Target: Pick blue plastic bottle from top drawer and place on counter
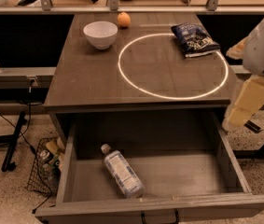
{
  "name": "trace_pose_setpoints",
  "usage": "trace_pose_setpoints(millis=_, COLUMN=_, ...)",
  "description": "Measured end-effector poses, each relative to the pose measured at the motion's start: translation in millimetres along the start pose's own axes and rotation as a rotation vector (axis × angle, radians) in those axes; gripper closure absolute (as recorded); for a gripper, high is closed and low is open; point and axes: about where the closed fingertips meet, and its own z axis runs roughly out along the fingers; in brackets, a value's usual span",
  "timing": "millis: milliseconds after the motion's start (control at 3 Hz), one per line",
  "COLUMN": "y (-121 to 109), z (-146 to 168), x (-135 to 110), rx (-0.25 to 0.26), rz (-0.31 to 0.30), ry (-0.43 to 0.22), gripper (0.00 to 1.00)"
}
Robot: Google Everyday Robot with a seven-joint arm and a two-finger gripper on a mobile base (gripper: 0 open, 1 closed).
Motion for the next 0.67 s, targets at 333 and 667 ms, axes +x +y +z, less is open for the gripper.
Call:
trace_pose_setpoints(millis=333, y=13.4, z=49.6, x=6.4, rx=-0.056, rz=0.066, ry=-0.004, gripper=0.0)
trace_pose_setpoints(millis=667, y=29.4, z=90.2, x=9.1, rx=-0.075, rz=0.127, ry=0.015, gripper=0.0)
